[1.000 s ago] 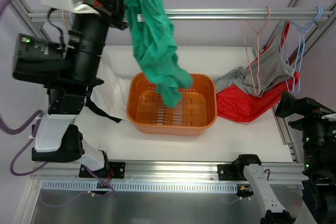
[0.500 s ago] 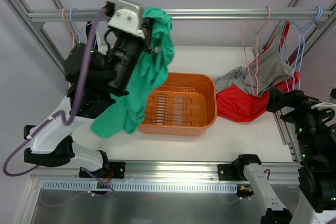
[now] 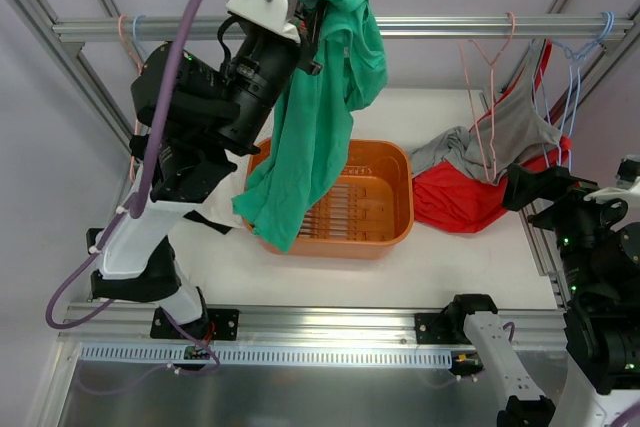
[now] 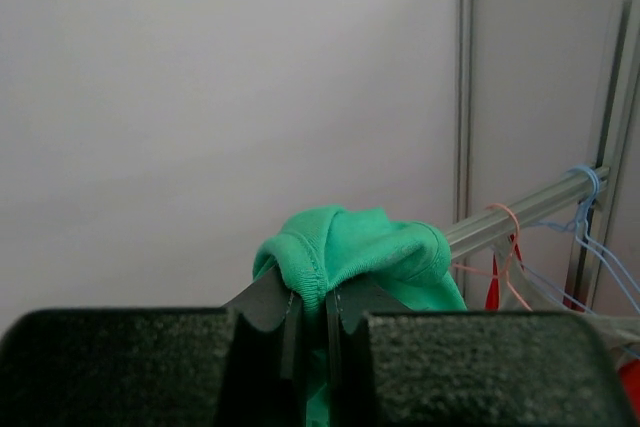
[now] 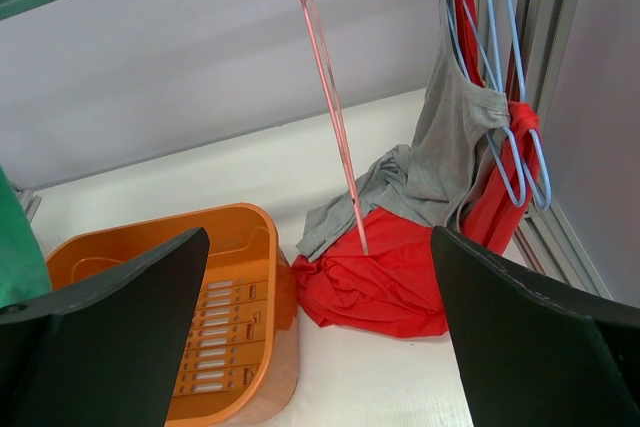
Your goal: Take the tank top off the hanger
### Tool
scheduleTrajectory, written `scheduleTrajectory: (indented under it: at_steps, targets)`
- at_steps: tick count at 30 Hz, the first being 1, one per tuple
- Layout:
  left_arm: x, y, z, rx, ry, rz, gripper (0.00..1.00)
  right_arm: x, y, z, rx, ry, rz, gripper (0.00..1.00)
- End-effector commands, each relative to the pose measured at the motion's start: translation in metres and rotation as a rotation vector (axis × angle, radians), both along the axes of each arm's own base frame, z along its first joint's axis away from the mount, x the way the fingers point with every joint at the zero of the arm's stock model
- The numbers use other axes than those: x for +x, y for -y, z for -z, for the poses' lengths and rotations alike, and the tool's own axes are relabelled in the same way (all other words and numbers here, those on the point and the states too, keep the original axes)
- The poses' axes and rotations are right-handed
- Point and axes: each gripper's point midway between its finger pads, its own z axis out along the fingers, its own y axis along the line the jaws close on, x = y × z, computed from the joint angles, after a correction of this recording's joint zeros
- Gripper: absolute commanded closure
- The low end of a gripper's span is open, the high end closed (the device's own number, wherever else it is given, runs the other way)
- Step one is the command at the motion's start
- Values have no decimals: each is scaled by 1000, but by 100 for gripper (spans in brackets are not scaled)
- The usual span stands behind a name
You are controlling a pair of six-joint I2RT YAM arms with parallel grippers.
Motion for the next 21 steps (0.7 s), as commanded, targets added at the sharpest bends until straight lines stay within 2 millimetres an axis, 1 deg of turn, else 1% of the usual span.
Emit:
scheduleTrajectory:
  at_steps: [1,2,3,4,5,6,7,8,9,10,11,12,13,14,15,16,17,18,19,20,21]
  targets:
    - [-17,-17,-41,-90,121,79,100,14,-1,-4,-8,8,-4,0]
    - [-15,-16,-42,-88,125,81,100,15,-1,-3,-10,3,-5,1]
    - [-8,-15,-41,-80,131,64,100,16,-2,-2,-10,-1,-10,0]
    - [1,-8,-36,-64,130,59,100,17,-3,-2,-10,-3,-14,0]
    - [8,-6,-32,-66,115,56,100,18,-3,1,-10,-9,-17,1]
    - [21,-8,-26,-60,101,31,100,18,-4,1,-15,-9,-22,1]
    - [31,5,-9,-42,60,43,100,17,-3,2,-16,-11,-19,1]
    - [37,7,-1,-34,41,44,100,15,-2,2,-21,-7,-15,1]
    - [40,5,5,-33,23,41,100,15,-2,2,-30,-7,-13,0]
    - [49,15,28,-9,-30,39,100,15,-1,2,-37,-11,-9,1]
    - [52,17,37,-6,-52,37,100,15,-1,3,-43,-19,-12,0]
    - [51,13,43,-8,-73,34,100,16,-1,3,-48,-25,-14,1]
    - [62,17,68,-1,-135,17,100,16,-3,4,-57,-33,-30,0]
    - [65,17,79,-1,-164,7,100,16,-5,6,-60,-40,-44,1]
    - [64,10,86,-9,-186,-1,100,18,-8,9,-64,-55,-58,1]
    - [70,18,116,4,-251,-2,100,20,-10,10,-71,-65,-71,0]
    - [70,16,127,3,-278,-8,100,20,-13,13,-73,-76,-90,1]
    - [70,16,149,25,-314,-9,100,22,-14,17,-79,-95,-98,1]
    - [69,16,160,7,-346,-5,100,23,-13,20,-90,-110,-99,0]
    - [68,14,169,2,-369,-10,96,24,-13,22,-95,-118,-95,0]
    - [65,10,186,12,-399,-9,87,24,-12,23,-102,-125,-93,1]
